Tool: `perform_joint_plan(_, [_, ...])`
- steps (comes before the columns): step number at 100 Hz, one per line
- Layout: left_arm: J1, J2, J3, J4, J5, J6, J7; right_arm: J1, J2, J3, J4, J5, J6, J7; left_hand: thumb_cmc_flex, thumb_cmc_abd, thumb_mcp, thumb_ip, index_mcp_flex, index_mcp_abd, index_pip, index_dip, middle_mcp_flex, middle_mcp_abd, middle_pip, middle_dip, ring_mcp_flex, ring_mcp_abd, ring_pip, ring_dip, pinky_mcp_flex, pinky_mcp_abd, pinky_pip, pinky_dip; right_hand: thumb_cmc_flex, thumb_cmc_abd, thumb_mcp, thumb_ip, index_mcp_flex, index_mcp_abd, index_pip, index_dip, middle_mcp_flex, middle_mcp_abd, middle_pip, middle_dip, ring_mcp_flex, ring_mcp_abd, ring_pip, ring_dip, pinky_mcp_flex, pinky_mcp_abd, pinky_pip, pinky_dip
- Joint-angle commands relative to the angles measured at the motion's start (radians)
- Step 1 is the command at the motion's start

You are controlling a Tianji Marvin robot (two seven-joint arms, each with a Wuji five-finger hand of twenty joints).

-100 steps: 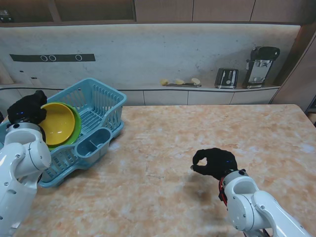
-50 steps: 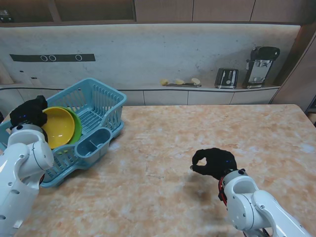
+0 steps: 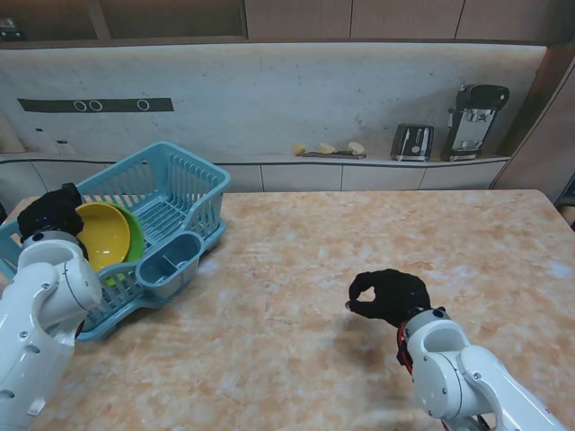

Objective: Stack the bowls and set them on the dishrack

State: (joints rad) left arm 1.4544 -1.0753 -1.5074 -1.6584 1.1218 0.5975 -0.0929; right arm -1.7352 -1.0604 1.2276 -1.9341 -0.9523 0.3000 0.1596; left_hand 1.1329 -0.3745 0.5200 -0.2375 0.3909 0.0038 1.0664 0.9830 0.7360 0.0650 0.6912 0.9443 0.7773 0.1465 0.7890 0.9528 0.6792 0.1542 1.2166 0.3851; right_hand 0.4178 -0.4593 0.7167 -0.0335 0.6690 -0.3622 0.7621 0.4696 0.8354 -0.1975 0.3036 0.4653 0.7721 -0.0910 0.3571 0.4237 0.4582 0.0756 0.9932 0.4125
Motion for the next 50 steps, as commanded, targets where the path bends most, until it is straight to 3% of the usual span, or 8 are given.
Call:
perform_joint_plan(1, [-0.002, 0.001, -0.001, -0.012, 0.006, 0.009, -0.02, -0.006, -0.003, -0.004, 0.002, 0.001, -0.004, 0.016, 0.158, 0.162, 0.162, 0.104, 0.022, -0.006, -0.007, -0.029, -0.008, 0.01, 0.006, -0.014, 0.007, -0.018, 0.025, -0.008, -0.008, 0.026, -0.011, -0.003, -0.023, 0.024, -0.006, -0.015, 0.01, -0.019, 0.003, -0.003, 0.006, -0.004, 0.002, 0.017, -0.011, 0.003, -0.014, -0.006, -0.01, 0.009, -0.008, 0.022])
perform_joint_plan(20, [0.001, 0.003, 0.003, -0.019, 0.009, 0.035, -0.046, -0.004, -0.003, -0.005, 0.003, 0.002, -0.006, 0.017, 0.158, 0.115, 0.089, 0.088, 0.028, 0.048, -0.11, -0.134, -0.011, 0.058, -0.107, -0.04, -0.031, 0.041, -0.022, -0.038, -0.043, 0.037, -0.049, -0.006, -0.023, 0.024, -0.006, -0.014, 0.01, -0.02, 0.003, -0.003, 0.007, -0.003, 0.003, 0.017, -0.011, 0.003, -0.013, -0.006, -0.009, 0.009, -0.008, 0.021])
perform_joint_plan(27, [0.003, 0.005, 0.005, -0.024, 0.015, 0.044, -0.063, -0.004, -0.003, -0.005, 0.003, 0.002, -0.006, 0.017, 0.158, 0.099, 0.045, 0.092, 0.03, 0.062, -0.144, -0.214, 0.0, 0.071, -0.187, -0.04, -0.043, 0.063, -0.055, -0.051, -0.06, 0.041, -0.064, 0.0, -0.023, 0.024, -0.006, -0.014, 0.01, -0.021, 0.003, -0.003, 0.008, -0.003, 0.003, 0.017, -0.012, 0.003, -0.014, -0.006, -0.009, 0.009, -0.008, 0.021])
perform_joint_plan(50, [0.011, 0.008, 0.006, -0.03, 0.027, 0.056, -0.1, -0.006, -0.003, -0.004, 0.003, 0.002, -0.007, 0.015, 0.158, 0.083, -0.058, 0.101, 0.055, 0.091, -0.215, -0.357, 0.007, 0.099, -0.312, -0.04, -0.081, 0.1, -0.101, -0.099, -0.102, 0.047, -0.085, 0.018, -0.023, 0.025, -0.006, -0.014, 0.01, -0.02, 0.003, -0.003, 0.007, -0.004, 0.003, 0.017, -0.011, 0.003, -0.013, -0.006, -0.008, 0.01, -0.007, 0.022])
